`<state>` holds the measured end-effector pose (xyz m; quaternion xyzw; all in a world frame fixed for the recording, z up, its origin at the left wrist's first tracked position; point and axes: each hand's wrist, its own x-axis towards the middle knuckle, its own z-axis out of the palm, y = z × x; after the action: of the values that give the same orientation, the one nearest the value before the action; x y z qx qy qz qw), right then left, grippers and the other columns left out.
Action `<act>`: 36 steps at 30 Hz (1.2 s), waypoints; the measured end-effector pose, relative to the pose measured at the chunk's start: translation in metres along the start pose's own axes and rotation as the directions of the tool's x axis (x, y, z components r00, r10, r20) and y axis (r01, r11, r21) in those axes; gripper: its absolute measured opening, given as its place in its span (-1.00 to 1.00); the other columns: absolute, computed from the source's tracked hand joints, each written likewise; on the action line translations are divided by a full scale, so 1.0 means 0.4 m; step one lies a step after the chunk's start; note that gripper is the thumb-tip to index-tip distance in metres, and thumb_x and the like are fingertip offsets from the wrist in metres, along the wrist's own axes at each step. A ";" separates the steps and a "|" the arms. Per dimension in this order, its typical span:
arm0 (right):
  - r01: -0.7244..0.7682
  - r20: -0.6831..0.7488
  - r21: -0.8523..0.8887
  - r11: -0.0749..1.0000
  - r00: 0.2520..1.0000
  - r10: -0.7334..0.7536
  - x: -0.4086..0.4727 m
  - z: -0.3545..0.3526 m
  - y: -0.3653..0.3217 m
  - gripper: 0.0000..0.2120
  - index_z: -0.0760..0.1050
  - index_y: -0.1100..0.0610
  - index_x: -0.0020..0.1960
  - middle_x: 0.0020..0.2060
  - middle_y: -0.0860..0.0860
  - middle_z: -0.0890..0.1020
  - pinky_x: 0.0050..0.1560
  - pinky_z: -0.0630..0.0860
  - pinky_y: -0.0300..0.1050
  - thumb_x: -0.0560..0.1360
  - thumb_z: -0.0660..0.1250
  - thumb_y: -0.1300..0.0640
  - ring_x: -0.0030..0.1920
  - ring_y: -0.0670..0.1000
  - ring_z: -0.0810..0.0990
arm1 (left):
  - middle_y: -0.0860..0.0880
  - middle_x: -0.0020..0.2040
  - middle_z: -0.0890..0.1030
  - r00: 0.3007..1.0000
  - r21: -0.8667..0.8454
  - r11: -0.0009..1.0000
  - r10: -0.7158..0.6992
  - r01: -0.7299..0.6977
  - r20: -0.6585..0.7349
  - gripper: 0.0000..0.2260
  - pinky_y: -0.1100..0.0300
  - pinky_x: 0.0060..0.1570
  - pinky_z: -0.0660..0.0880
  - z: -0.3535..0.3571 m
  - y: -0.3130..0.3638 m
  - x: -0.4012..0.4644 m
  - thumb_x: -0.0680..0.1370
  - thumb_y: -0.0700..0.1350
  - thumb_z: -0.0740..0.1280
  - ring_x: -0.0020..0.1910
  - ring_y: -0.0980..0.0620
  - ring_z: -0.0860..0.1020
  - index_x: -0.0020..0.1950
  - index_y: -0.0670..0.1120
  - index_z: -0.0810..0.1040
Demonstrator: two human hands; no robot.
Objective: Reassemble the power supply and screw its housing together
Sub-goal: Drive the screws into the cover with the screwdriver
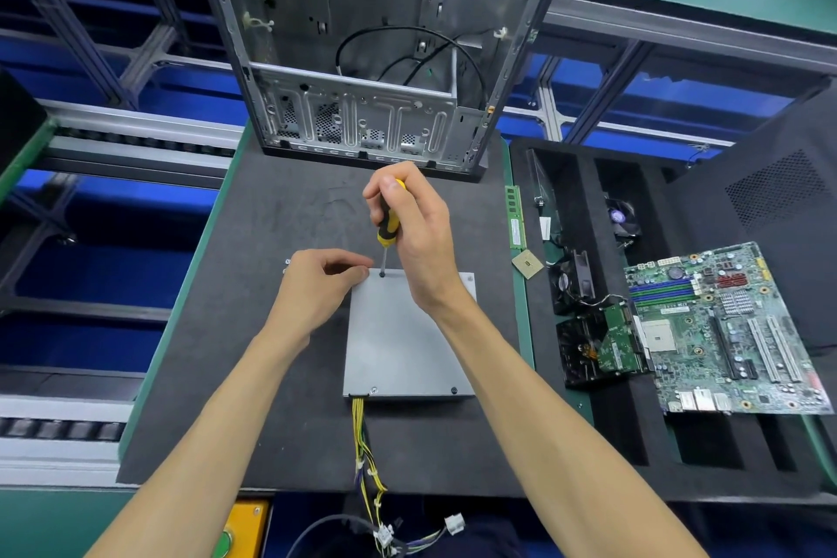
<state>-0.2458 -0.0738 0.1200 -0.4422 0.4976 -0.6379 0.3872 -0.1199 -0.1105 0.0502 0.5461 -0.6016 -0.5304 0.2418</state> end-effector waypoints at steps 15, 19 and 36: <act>0.035 -0.008 0.044 0.998 0.999 -0.035 0.001 -0.007 -0.005 -0.79 0.53 0.00 -0.15 -0.30 0.05 0.45 -0.32 0.28 -0.15 0.61 0.19 0.10 -0.26 0.00 0.38 | 0.18 -0.12 0.69 1.000 0.024 1.000 -0.007 0.007 0.007 -0.85 0.44 -0.21 0.42 -0.003 0.013 -0.006 0.57 -0.19 0.42 -0.07 0.22 0.61 -0.04 0.05 0.74; 0.037 -0.008 0.056 0.998 0.999 -0.037 0.004 -0.009 -0.009 -0.78 0.52 0.02 -0.15 -0.30 0.06 0.44 -0.32 0.26 -0.10 0.62 0.18 0.14 -0.26 0.00 0.37 | 0.19 -0.12 0.69 0.999 0.094 0.995 0.040 -0.040 0.006 -0.86 0.49 -0.24 0.42 -0.003 0.014 -0.008 0.57 -0.19 0.41 -0.08 0.24 0.61 -0.03 0.03 0.74; 0.046 -0.100 0.097 0.994 0.994 -0.036 0.003 -0.047 -0.003 -0.78 0.51 0.04 -0.17 -0.33 0.06 0.43 -0.34 0.23 -0.11 0.61 0.17 0.14 -0.29 0.03 0.35 | -0.03 0.00 0.59 0.949 0.802 0.563 0.313 -0.201 0.018 -0.87 -0.01 0.01 0.39 0.062 0.086 -0.022 0.54 -0.10 0.33 0.06 -0.11 0.47 -0.08 -0.08 0.67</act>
<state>-0.2643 -0.0693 0.1192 -0.4007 0.4745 -0.6906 0.3708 -0.1526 -0.0988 0.0758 0.5348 -0.8304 -0.1305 0.0860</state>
